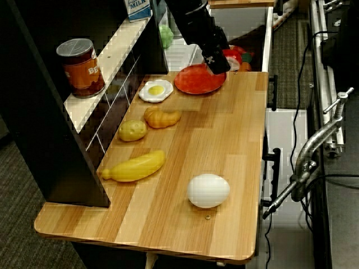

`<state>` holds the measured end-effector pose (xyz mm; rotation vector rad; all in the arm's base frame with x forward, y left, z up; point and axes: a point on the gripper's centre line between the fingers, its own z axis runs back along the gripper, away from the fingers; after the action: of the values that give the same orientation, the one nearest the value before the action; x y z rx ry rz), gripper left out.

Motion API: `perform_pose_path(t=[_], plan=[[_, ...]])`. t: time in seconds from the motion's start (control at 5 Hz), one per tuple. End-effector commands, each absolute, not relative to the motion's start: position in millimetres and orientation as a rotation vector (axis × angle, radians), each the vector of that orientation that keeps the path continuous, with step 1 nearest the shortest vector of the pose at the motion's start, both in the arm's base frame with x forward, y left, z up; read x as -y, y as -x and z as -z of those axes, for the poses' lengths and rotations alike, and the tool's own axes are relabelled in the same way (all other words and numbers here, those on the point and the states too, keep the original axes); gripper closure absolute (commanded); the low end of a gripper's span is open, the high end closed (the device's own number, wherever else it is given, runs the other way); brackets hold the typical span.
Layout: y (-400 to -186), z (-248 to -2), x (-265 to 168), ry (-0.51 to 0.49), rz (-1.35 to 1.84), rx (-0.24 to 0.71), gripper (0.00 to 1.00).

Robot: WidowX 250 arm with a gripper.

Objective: Put sushi on plate

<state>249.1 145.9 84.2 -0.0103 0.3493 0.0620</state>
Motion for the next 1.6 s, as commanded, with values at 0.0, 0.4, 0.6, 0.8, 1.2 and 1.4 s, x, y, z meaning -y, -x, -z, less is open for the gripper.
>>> perform_pose_path(t=[0.0,0.4,0.6,0.8,1.2,1.4], plan=[[-254.9,-83.1,-162.5,0.19,-0.176,-0.248,1.0],[-230.3,-56.6,-128.0,0.206,-0.163,-0.113,1.0],[-234.8,-62.2,-120.8,0.21,-0.157,-0.109,1.0],[-238.9,-69.5,-114.7,0.184,-0.143,-0.103,1.0],[-249.6,-72.2,-110.4,0.211,-0.176,-0.105,1.0],[-261.0,-67.5,-110.1,0.209,-0.204,-0.095,1.0]])
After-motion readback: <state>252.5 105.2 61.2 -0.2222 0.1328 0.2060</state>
